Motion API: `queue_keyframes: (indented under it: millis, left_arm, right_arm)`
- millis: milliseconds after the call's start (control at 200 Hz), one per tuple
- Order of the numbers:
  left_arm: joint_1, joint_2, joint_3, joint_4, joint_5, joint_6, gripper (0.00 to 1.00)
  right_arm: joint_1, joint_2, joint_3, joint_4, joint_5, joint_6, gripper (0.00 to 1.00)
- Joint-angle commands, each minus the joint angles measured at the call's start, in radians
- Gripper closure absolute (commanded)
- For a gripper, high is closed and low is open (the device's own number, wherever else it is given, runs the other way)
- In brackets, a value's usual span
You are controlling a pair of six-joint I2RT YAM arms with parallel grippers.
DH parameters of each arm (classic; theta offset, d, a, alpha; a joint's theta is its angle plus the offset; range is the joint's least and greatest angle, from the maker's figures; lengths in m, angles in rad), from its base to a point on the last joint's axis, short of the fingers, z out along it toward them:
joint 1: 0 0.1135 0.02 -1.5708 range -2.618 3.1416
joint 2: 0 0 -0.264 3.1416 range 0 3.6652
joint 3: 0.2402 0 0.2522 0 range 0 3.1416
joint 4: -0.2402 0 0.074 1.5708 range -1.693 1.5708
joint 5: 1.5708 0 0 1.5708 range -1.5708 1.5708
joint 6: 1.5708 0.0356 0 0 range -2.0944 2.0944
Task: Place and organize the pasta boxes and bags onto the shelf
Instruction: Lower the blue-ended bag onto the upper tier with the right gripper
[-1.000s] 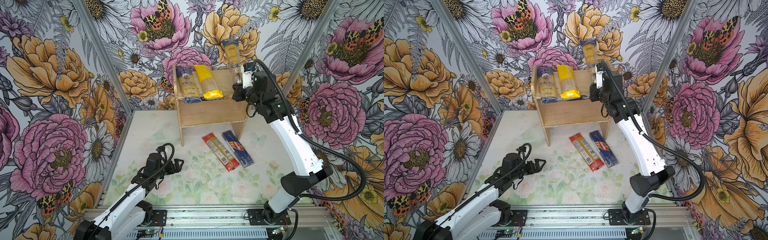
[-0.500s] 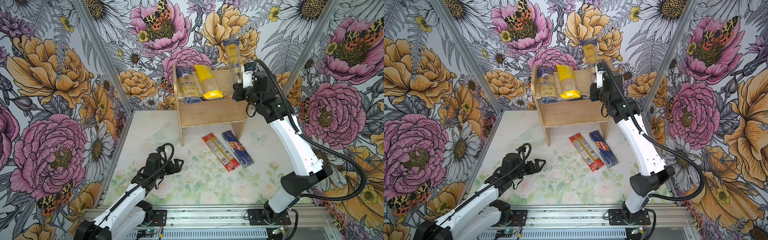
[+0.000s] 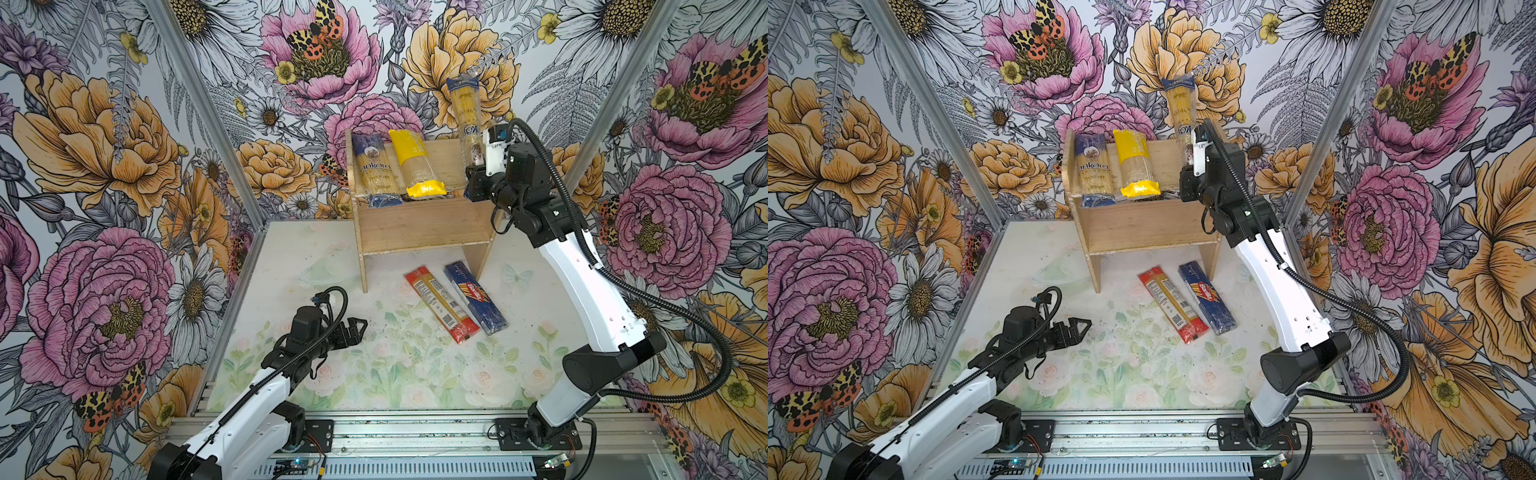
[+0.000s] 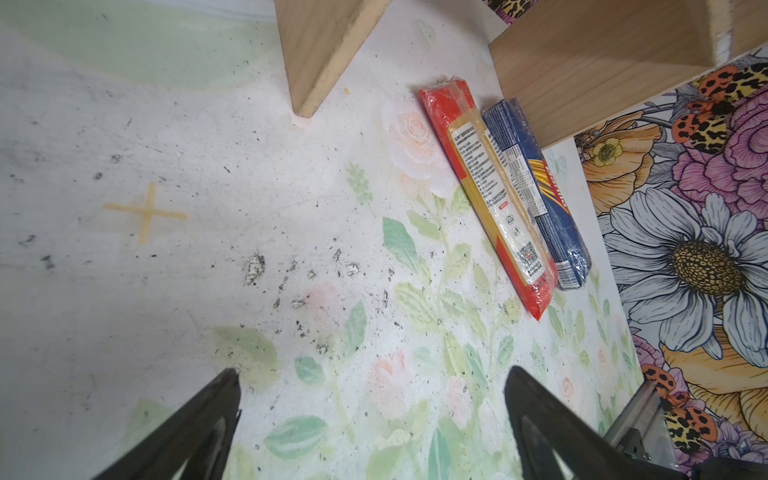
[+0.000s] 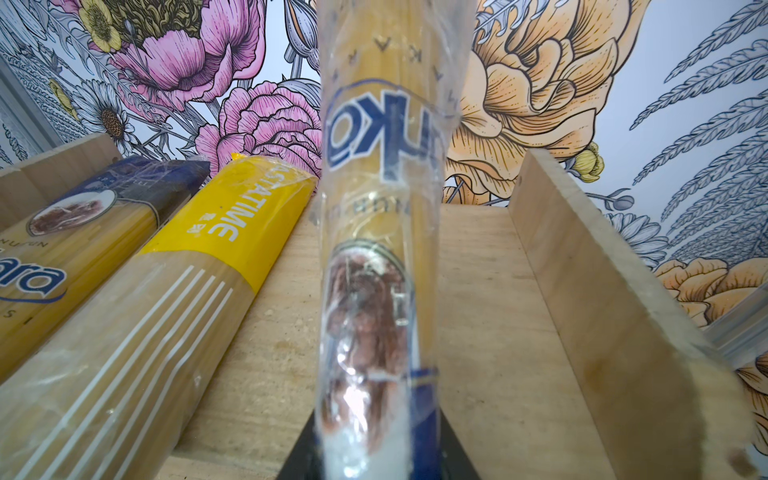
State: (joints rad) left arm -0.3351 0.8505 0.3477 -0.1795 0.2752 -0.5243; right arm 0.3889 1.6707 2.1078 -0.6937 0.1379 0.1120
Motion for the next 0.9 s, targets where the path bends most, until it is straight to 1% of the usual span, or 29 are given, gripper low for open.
queue_keyframes:
  millis: [0, 50, 195, 896]
  left_arm:
    - [0.013, -0.019, -0.002, -0.003, 0.019, 0.022, 0.01]
    - [0.014, -0.019, -0.003, -0.004, 0.019, 0.021, 0.01]
    - [0.015, -0.021, -0.004, -0.005, 0.021, 0.021, 0.01]
    - [0.021, -0.046, -0.013, -0.009, 0.024, 0.012, 0.01]
  right_arm:
    - [-0.014, 0.001, -0.019, 0.111, 0.028, 0.008, 0.66]
    - [-0.015, -0.003, -0.023, 0.111, 0.025, 0.007, 0.64]
    - [-0.016, -0.010, -0.033, 0.111, 0.026, 0.007, 0.61]
    - [-0.019, -0.025, -0.075, 0.111, 0.015, 0.014, 0.61]
